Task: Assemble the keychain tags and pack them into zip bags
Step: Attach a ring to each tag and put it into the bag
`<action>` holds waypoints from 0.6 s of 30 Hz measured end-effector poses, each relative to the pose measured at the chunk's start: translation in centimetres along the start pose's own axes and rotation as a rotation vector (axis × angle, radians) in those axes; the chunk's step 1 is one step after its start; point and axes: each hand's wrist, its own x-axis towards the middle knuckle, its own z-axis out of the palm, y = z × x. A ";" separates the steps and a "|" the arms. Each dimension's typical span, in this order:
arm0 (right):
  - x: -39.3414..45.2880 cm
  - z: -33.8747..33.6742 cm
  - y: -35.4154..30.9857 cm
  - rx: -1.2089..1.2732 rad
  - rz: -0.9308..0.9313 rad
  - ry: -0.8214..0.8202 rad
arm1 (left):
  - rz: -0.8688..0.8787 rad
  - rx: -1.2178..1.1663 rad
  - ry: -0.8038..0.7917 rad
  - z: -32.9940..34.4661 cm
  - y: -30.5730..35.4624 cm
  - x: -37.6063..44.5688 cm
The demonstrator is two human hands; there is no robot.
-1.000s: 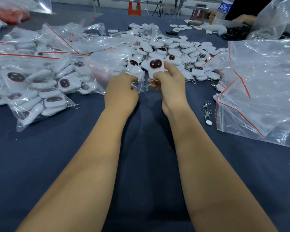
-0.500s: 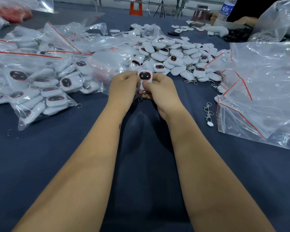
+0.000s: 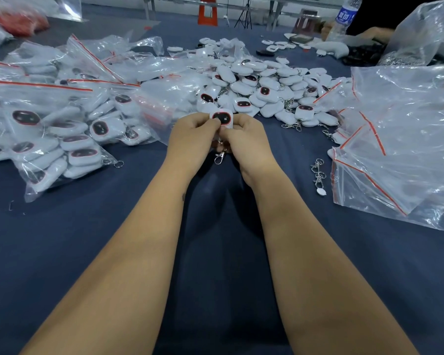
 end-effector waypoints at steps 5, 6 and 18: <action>-0.3 0.2 -0.4 0.059 0.021 -0.008 | -0.001 0.024 0.009 0.0 -0.1 0.0; -0.3 0.2 -0.5 0.063 0.016 -0.005 | -0.005 0.039 0.013 0.0 -0.2 0.1; -0.5 -0.1 -0.6 -0.022 -0.016 0.004 | -0.004 0.066 -0.011 0.0 -0.4 0.3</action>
